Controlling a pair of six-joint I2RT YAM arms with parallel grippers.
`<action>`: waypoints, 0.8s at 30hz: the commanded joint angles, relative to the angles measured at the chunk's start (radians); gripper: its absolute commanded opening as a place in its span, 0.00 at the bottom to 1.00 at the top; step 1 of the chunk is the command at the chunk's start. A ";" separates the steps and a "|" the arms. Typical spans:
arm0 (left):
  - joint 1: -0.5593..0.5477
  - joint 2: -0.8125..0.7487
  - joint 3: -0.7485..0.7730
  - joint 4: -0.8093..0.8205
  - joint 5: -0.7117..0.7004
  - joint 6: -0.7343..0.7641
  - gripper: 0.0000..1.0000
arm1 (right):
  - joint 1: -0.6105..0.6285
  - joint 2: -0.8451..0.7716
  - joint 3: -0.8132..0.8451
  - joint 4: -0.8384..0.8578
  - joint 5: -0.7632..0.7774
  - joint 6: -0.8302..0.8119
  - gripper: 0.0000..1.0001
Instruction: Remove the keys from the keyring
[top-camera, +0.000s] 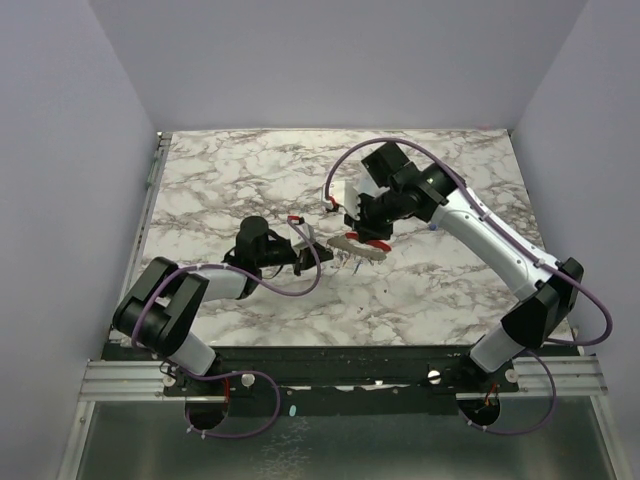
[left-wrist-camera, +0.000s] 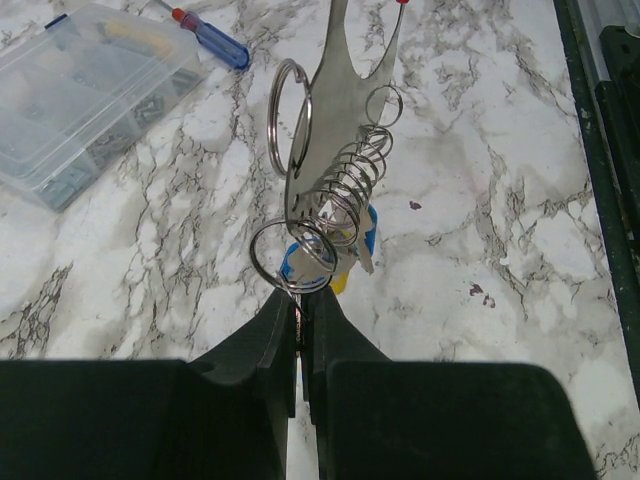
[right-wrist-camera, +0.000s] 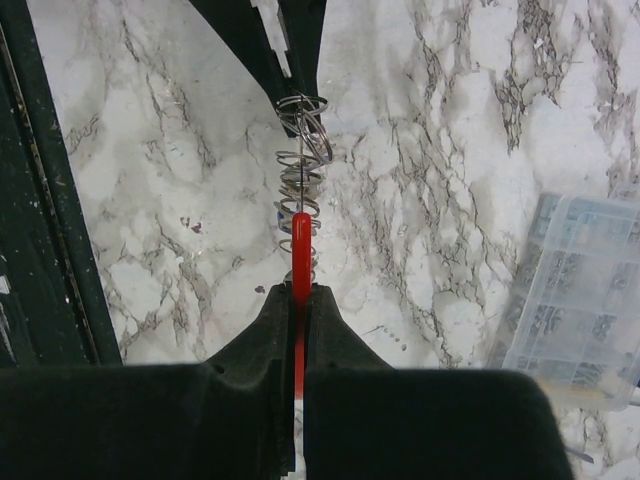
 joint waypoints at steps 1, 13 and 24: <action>0.019 -0.037 0.005 -0.042 -0.003 -0.049 0.00 | -0.009 -0.044 -0.060 0.073 -0.004 0.023 0.01; 0.033 -0.064 0.192 -0.730 -0.082 0.217 0.00 | -0.206 0.022 -0.267 0.262 -0.391 0.143 0.01; 0.034 -0.041 0.371 -1.054 -0.238 0.418 0.00 | -0.234 -0.013 -0.638 0.678 -0.589 0.297 0.01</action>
